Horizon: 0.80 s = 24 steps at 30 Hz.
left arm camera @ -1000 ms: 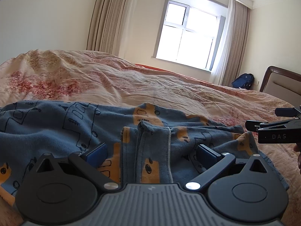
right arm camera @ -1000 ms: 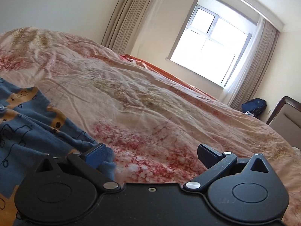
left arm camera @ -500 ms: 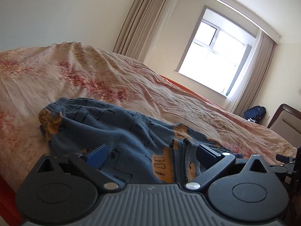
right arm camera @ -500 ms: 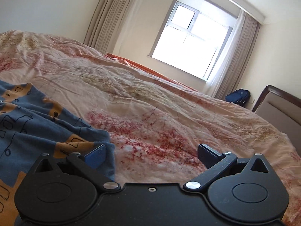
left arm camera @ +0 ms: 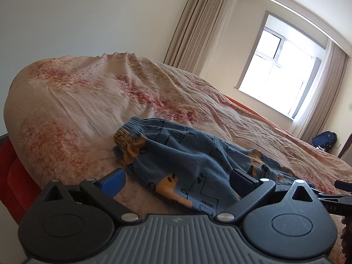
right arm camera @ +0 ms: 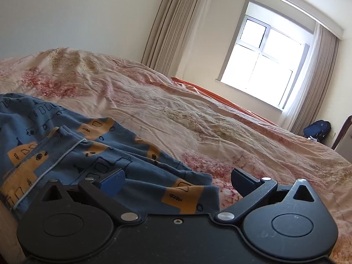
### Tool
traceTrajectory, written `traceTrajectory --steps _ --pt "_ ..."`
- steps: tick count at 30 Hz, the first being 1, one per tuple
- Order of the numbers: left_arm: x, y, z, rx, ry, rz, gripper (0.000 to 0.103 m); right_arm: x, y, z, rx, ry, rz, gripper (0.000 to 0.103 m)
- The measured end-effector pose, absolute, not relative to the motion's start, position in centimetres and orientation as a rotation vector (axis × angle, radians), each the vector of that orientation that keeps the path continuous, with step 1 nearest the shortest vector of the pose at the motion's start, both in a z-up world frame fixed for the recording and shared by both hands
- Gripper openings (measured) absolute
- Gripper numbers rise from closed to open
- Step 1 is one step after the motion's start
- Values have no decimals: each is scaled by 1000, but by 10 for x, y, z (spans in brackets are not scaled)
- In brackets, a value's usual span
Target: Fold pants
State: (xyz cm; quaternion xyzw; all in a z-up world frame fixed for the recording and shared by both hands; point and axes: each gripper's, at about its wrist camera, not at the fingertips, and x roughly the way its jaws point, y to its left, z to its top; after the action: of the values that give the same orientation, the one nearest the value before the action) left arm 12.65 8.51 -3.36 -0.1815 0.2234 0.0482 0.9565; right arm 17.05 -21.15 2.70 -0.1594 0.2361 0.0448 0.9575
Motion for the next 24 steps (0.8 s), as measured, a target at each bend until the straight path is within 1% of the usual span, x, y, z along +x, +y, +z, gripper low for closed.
traceTrajectory --steps 4,5,7,8,9,10,11,12,14,17,21,23,24 --pt "129 61 -38 -340 447 26 102 186 -240 31 -292 532 153 102" --pt "130 55 -38 -334 448 1 102 189 -248 34 -274 552 204 100" --pt "133 40 -36 -311 441 -62 103 196 -257 39 -266 587 292 90" --pt "135 30 -33 -295 427 -98 103 200 -260 41 -280 604 322 76" --pt "137 21 -32 -277 411 -134 103 206 -261 44 -310 623 344 60" --pt "139 12 -31 -256 395 -174 103 210 -262 46 -336 635 356 50" --pt "140 4 -31 -237 382 -208 103 216 -263 48 -367 652 373 34" --pt "143 -8 -32 -209 368 -251 103 222 -263 49 -383 671 392 29" --pt "145 -23 -39 -166 356 -303 103 234 -264 52 -401 740 455 29" --pt "145 -34 -51 -113 390 -331 103 246 -258 48 -478 855 536 29" --pt "153 -26 -60 -174 459 -327 103 254 -255 41 -544 927 580 33" --pt "156 -16 -62 -231 475 -331 103 258 -254 37 -529 953 582 32" --pt "157 -12 -62 -250 477 -330 103 260 -253 34 -527 964 583 25"
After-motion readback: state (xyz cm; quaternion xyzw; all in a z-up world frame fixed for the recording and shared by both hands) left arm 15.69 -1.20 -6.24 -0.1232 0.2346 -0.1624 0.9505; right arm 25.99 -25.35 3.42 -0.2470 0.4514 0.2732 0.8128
